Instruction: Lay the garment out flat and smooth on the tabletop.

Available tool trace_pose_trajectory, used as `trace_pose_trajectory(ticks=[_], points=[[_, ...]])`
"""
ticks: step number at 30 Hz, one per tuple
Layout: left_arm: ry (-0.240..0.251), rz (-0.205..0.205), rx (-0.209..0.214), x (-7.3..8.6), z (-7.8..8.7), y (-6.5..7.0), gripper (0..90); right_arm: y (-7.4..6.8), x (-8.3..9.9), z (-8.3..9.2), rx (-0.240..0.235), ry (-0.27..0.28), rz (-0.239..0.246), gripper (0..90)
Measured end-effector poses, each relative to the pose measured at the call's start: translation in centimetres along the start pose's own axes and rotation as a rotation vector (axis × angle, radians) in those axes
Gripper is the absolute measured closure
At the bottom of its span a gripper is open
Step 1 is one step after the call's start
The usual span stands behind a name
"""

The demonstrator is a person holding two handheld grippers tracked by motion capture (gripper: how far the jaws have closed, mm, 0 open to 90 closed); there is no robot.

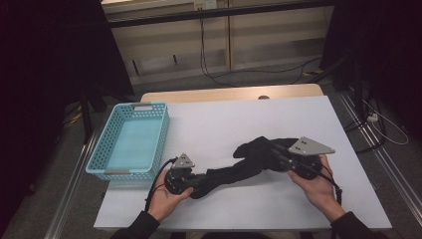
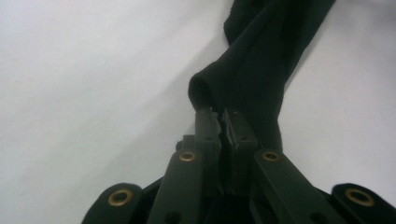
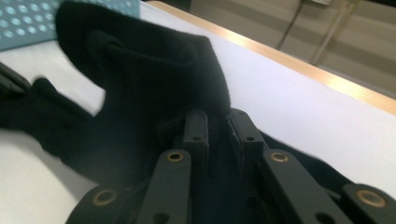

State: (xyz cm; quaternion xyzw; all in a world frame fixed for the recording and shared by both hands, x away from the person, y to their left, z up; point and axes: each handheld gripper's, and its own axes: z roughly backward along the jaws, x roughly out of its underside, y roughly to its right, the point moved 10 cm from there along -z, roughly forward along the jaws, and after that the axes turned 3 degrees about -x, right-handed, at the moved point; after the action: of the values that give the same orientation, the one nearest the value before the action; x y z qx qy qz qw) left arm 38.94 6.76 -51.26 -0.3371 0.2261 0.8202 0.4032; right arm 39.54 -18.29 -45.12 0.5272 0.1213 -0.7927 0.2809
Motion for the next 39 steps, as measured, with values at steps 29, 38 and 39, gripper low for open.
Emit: trace_pose_trajectory(ticks=[29,38,39], points=[[0.056,0.021,-0.047,-0.8,0.8,-1.4,85.0,6.4,5.6,7.0,0.178,-0.075,-0.067,53.2],[0.088,0.047,-0.070,-1.3,1.7,-2.4,85.3,6.9,6.3,8.7,0.207,-0.091,-0.068,54.2],[0.088,0.047,-0.070,-1.3,1.7,-2.4,85.3,6.9,6.3,8.7,0.207,-0.091,-0.068,54.2]])
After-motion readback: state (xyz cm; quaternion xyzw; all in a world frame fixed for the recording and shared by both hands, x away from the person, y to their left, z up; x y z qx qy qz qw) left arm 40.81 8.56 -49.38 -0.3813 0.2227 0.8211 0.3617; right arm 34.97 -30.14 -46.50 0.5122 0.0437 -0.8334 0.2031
